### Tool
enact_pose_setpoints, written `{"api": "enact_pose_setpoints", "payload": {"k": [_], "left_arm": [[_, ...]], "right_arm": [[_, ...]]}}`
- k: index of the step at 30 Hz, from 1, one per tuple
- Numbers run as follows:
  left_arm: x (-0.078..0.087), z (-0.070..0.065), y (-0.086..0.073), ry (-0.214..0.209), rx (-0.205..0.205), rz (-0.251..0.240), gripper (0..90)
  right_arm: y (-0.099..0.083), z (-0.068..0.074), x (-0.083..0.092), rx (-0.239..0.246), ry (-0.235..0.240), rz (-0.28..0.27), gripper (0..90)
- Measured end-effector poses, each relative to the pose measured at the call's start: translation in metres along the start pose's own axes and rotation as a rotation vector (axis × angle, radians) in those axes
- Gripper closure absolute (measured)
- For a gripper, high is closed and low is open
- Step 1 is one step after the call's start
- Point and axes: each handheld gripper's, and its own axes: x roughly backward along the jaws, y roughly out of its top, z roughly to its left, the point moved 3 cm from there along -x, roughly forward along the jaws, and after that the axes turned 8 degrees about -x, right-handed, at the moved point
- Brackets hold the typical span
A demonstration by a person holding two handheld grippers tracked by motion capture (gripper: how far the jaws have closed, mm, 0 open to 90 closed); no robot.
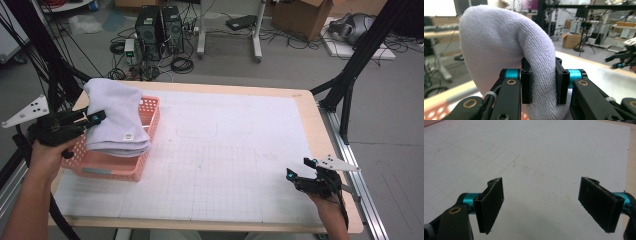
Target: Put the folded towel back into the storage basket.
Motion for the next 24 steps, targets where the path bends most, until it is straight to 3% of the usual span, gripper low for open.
{"api": "enact_pose_setpoints", "payload": {"k": [7,9,10,11,16,17,21,24], "left_arm": [[-0.006,0.018,-0.038,0.043,0.102,0.174,71.9],[-0.011,0.02,-0.047,0.063,0.112,0.256,71.3],[-0.011,0.02,-0.047,0.063,0.112,0.256,71.2],[-0.017,0.02,-0.053,0.08,0.132,0.324,71.1],[-0.023,0.021,-0.054,0.107,0.15,0.368,70.2],[-0.024,0.022,-0.056,0.131,0.185,0.404,68.7],[-0.024,0.026,-0.058,0.195,0.257,0.48,65.4],[-0.02,0.03,-0.058,0.26,0.302,0.515,61.5]], "right_arm": [[0.0,0.004,-0.002,0.005,0.003,0.005,19.6],[0.001,0.004,-0.002,0.007,0.004,0.004,19.6],[0.001,0.004,-0.003,0.013,0.005,0.003,19.6],[0.0,0.005,-0.003,0.01,0.005,0.007,19.6],[0.001,0.006,-0.002,0.009,0.004,0.007,19.6],[0.001,0.006,-0.002,0.008,0.005,0.0,19.6],[0.001,0.005,-0.001,0.014,0.005,0.001,19.6],[0.001,0.004,0.0,0.014,0.004,0.001,19.6]]}}
